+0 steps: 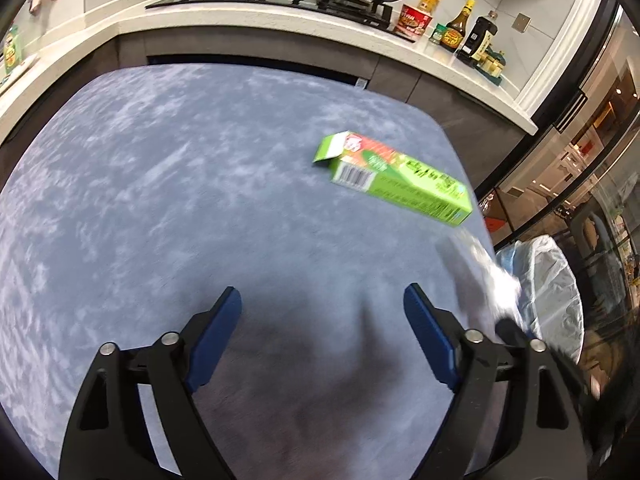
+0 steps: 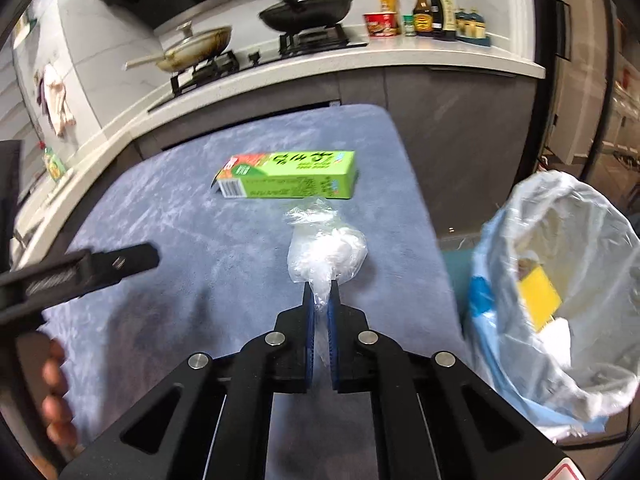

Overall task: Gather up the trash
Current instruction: 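Grasp the clear plastic wrap with the right tool while the left tool grasps the green box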

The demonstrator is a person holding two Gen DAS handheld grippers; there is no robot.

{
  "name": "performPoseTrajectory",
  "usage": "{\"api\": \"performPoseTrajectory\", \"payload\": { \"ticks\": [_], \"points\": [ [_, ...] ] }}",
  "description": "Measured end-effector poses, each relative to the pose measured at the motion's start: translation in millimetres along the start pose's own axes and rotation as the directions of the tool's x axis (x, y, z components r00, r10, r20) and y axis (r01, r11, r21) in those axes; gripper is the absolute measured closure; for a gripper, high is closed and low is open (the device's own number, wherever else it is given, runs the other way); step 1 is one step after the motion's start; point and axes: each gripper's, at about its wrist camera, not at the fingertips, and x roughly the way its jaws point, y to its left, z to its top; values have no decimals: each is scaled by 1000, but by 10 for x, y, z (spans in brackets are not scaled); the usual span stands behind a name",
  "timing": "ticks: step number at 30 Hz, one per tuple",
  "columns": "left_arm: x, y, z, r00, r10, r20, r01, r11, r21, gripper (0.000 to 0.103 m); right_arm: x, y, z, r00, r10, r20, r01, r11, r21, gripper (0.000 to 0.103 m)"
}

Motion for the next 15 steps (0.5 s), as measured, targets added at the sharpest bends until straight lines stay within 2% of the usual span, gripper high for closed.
{"api": "performPoseTrajectory", "payload": {
  "ticks": [7, 15],
  "points": [
    [152, -443, 173, 999, -36, 9, 36, 998, 51, 23, -205, -320, 13, 999, -34, 15, 33, 998, 49, 97],
    [276, -458, 203, 1000, -10, -4, 10, 1000, 30, 23, 190, -493, 473, 999, -21, 40, 19, 999, 49, 97]
  ]
}}
